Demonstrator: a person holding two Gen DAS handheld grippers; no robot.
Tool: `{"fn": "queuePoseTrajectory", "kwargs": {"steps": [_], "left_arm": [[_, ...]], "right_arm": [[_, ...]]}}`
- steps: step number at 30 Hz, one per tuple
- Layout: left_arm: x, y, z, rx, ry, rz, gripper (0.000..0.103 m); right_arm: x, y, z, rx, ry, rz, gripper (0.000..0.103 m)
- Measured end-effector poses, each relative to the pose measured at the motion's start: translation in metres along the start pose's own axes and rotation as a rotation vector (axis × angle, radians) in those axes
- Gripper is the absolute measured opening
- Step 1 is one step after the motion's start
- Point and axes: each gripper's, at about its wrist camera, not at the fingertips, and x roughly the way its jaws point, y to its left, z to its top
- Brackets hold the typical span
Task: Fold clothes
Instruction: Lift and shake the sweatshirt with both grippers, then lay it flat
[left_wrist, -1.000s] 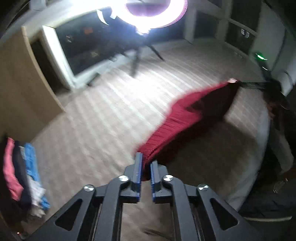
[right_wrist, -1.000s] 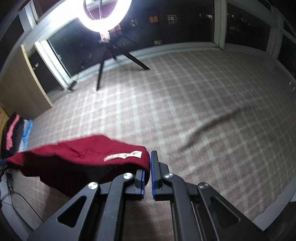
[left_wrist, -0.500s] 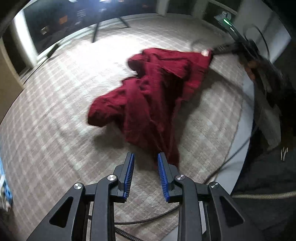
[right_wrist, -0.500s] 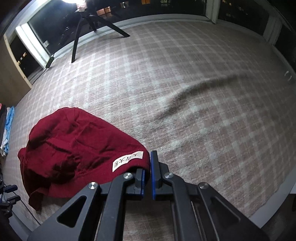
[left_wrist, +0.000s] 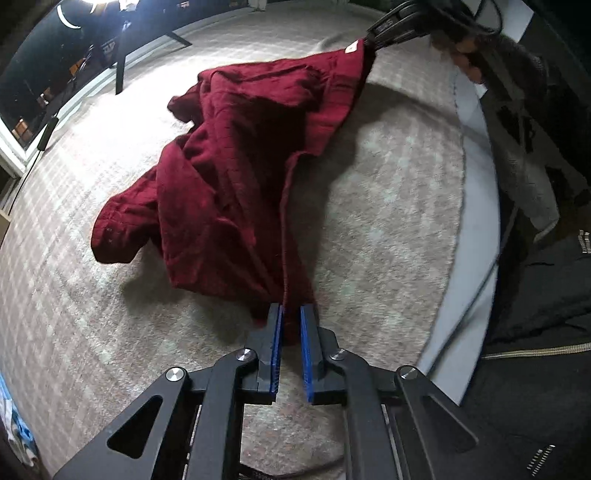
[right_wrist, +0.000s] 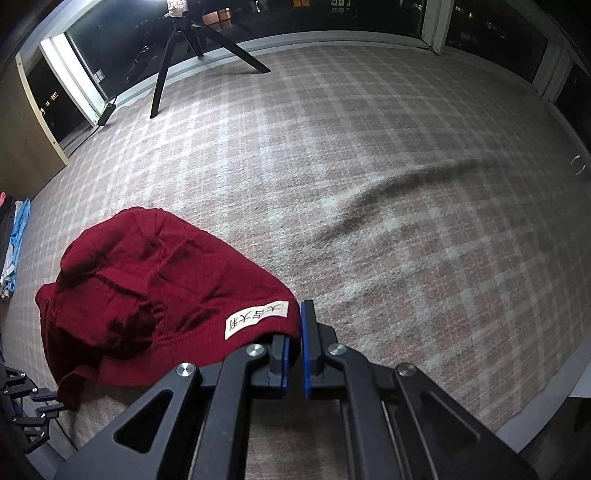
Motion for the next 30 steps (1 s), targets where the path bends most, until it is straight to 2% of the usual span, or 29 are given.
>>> {"fn": "queuePoseTrajectory", "kwargs": {"steps": [3,6,8,11,14,16,17,19,23,28,30], "left_arm": [[-0.005,0.003,-0.001,-0.021,-0.007,0.035,0.002],[-0.029,0.014,0.004,-0.081,-0.045,0.199,0.002],[-0.061,0.033,0.01,-0.188,-0.106,0.304,0.002],[-0.123,0.064,0.019,-0.346,-0.237,0.434,0.001],[-0.182,0.081,0.023,-0.412,-0.341,0.555,0.001],[-0.218,0.092,0.02,-0.436,-0.404,0.605,0.002],[-0.224,0.103,0.016,-0.45,-0.406,0.598,0.002],[-0.216,0.125,0.013,-0.484,-0.329,0.554,0.002],[-0.216,0.14,0.012,-0.404,-0.218,0.468,0.002],[-0.246,0.176,0.016,-0.389,-0.161,0.48,0.002],[-0.259,0.183,0.015,-0.383,-0.166,0.493,0.002]], "right_arm": [[-0.001,-0.001,0.001,0.005,-0.004,0.007,0.005],[-0.015,0.001,0.002,0.017,-0.039,0.03,0.005],[-0.034,0.008,0.004,0.014,-0.078,0.061,0.005],[-0.068,0.023,0.013,0.012,-0.153,0.132,0.005],[-0.109,0.049,0.026,0.008,-0.244,0.226,0.005],[-0.117,0.067,0.033,-0.008,-0.254,0.241,0.005],[-0.119,0.075,0.037,-0.017,-0.256,0.246,0.005],[-0.124,0.092,0.045,-0.036,-0.258,0.255,0.005],[-0.133,0.123,0.058,-0.068,-0.271,0.263,0.005],[-0.143,0.143,0.087,-0.043,-0.291,0.283,0.005],[-0.15,0.147,0.097,-0.004,-0.302,0.328,0.005]]}}
